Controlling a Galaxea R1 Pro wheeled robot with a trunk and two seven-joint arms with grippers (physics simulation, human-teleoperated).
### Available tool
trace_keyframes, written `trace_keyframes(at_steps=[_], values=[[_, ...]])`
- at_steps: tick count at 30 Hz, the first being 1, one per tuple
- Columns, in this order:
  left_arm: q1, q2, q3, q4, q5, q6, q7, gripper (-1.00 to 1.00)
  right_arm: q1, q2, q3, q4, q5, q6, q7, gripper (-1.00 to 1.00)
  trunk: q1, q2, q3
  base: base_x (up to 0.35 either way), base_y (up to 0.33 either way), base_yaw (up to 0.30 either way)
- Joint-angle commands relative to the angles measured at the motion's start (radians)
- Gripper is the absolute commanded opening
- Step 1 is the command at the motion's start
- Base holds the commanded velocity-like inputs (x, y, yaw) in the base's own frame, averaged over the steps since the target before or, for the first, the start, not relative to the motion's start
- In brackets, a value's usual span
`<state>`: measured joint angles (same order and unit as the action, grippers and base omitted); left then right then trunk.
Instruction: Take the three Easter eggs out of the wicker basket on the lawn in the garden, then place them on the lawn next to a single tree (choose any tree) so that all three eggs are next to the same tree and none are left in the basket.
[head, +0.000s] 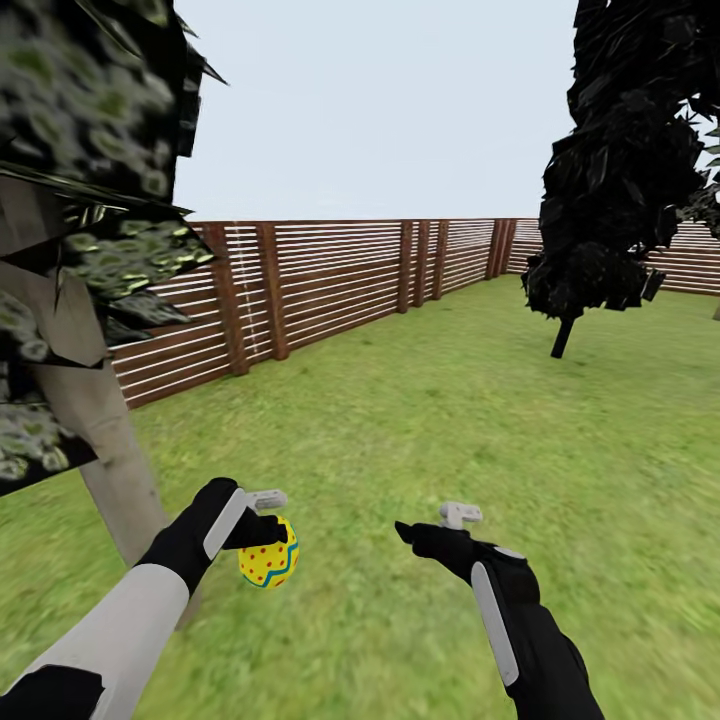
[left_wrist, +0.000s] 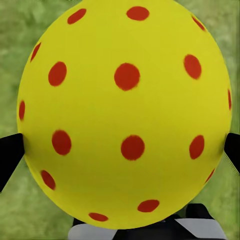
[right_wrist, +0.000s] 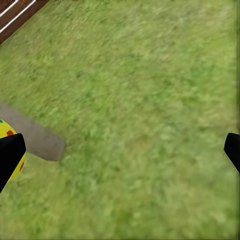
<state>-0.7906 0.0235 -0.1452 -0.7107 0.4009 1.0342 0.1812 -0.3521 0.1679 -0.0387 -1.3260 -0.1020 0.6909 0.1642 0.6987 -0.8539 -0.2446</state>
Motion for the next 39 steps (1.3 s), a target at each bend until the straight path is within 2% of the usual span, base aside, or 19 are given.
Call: trace_keyframes(at_steps=[1,22,39], values=[[-0.001,0.001,-0.005,-0.001,0.010,0.003,0.009,-1.00,-0.001,0.001,-0.003,-0.001,-0.007,0.006,0.001,1.00,0.000,-0.001,-0.001,0.160,-0.282,0.079],[-0.001,0.001,-0.007,0.000,0.010,-0.012,0.009,-1.00,-0.001,0.001,-0.004,-0.001,-0.007,0.006,0.001,1.00,0.000,-0.001,-0.001,0.211,-0.245,0.170],[-0.001,0.001,-0.008,-0.001,0.010,-0.014,0.009,-1.00,-0.001,0.001,-0.002,0.000,-0.007,0.006,0.003,1.00,0.000,-0.001,-0.001,0.298,-0.098,0.011]])
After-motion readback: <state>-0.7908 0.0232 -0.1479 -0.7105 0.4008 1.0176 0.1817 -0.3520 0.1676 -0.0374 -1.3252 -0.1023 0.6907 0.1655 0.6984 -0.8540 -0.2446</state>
